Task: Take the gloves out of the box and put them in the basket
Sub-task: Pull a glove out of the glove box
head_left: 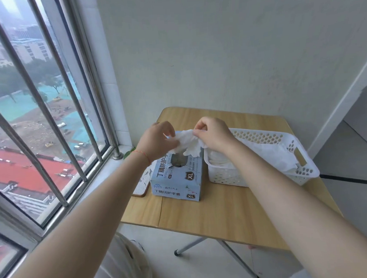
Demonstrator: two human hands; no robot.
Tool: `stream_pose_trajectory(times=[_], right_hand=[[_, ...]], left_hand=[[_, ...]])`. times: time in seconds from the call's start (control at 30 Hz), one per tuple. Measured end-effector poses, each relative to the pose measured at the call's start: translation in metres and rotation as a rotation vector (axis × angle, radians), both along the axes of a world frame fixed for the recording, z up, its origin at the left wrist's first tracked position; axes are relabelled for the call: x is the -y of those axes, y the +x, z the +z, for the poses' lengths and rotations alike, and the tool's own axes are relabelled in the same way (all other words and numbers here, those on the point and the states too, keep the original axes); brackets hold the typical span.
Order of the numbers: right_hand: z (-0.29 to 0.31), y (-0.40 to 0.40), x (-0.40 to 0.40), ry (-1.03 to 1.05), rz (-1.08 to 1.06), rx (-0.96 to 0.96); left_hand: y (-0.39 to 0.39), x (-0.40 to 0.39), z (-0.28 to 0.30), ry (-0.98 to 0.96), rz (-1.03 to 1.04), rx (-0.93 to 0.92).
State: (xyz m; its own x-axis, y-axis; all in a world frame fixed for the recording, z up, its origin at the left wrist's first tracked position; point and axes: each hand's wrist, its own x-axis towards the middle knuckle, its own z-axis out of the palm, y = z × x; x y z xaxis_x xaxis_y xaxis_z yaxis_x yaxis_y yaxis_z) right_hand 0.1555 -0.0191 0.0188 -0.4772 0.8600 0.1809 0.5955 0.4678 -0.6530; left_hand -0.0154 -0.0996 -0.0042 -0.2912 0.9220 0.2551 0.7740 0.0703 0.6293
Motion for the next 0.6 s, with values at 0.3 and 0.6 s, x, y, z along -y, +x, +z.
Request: stream_pose_trajectory(times=[0.3, 0.6], right_hand=[[0.005, 0.007, 0.000, -0.014, 0.061, 0.137], [0.031, 0.002, 0.020, -0.039, 0.216, -0.204]], left_hand=[[0.001, 0.005, 0.030, 0.045, 0.015, 0.032], [0.020, -0.003, 0.054, 0.065, -0.009, 0.435]])
